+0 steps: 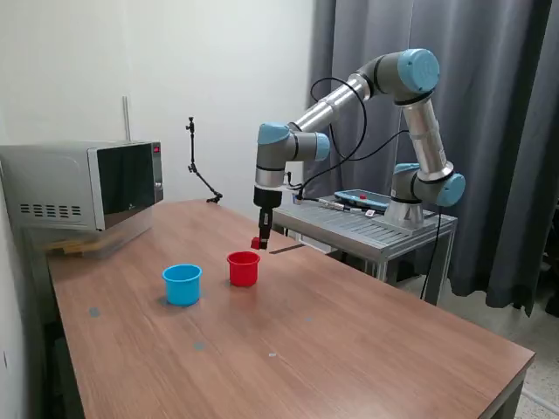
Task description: Place red objects in the red bin, and blue objects in the blue bin.
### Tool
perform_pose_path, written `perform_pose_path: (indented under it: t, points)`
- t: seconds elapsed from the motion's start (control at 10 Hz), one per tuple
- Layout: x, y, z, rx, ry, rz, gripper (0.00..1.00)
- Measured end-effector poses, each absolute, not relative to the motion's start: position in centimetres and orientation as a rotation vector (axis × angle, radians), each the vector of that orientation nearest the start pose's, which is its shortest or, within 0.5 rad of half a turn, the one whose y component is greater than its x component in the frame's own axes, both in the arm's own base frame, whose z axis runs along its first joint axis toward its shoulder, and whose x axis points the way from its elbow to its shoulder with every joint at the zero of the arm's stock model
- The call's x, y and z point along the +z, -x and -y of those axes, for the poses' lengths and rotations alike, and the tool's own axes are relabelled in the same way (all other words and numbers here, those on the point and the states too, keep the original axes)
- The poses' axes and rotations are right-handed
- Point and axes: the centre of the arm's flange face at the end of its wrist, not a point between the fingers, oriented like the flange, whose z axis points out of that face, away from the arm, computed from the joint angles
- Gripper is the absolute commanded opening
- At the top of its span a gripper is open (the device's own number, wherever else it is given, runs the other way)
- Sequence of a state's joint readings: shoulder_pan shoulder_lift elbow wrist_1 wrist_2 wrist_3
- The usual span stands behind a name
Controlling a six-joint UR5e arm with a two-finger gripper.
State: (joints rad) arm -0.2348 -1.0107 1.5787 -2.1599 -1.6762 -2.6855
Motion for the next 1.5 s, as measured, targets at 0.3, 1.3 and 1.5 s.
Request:
perform_pose_path:
  t: [0.3,1.3,1.5]
  points:
    - [21.8,66.8,-6.3,0.169,1.253,-2.815,0.00]
    - [20.6,68.0,-7.0,0.143,1.260,-2.818,0.00]
    - [20.5,68.5,-7.0,0.135,1.277,-2.822,1.00]
